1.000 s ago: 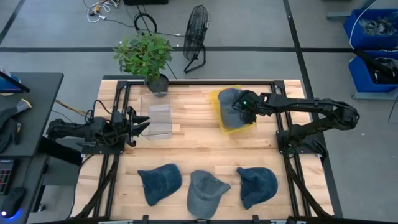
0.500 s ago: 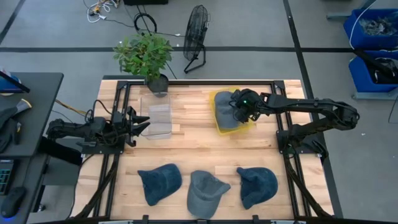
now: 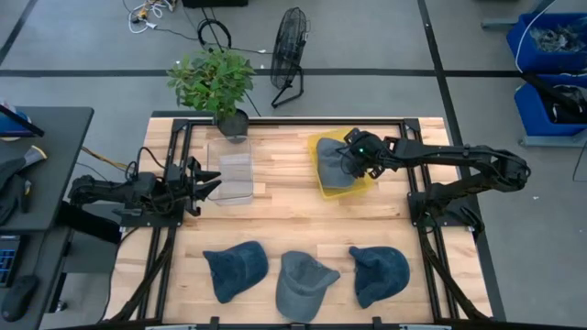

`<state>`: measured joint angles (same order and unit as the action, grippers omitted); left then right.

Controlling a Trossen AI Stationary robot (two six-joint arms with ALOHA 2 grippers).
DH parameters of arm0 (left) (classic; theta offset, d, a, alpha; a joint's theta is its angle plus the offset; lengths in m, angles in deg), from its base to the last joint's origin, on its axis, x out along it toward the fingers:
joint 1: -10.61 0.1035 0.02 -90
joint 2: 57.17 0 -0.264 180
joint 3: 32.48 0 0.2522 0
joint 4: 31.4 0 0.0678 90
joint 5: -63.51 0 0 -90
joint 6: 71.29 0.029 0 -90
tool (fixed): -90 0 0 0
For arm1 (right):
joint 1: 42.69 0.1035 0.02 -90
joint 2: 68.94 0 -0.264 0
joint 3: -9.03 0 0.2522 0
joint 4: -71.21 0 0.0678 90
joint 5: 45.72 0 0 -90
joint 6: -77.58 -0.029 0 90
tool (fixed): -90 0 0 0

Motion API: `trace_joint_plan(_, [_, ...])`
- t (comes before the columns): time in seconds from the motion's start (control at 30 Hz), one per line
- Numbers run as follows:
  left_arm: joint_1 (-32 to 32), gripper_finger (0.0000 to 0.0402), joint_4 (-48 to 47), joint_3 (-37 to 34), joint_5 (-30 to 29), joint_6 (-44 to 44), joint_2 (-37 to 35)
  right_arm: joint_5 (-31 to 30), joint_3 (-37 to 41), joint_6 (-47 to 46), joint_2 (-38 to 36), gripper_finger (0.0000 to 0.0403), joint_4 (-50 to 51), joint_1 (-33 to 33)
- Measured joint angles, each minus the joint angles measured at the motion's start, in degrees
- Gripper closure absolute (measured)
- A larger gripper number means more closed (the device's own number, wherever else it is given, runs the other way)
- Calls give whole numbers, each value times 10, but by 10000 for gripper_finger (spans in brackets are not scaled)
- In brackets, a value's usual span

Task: Pick & Place hat
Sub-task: Put the top gray cap into the yellow bin

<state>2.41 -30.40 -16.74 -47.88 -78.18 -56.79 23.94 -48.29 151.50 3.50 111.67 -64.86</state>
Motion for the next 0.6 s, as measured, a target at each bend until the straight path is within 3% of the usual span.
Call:
trace_joint_plan(0.27, [0,273,0,0,0,1,0,3,0,-5,0,222,10,0])
trace_joint_plan(0.47, [0,273,0,0,0,1,0,2,0,-76,0,201,10,10])
trace_joint_plan(0.6, [0,273,0,0,0,1,0,-43,0,-70,0,202,7,36])
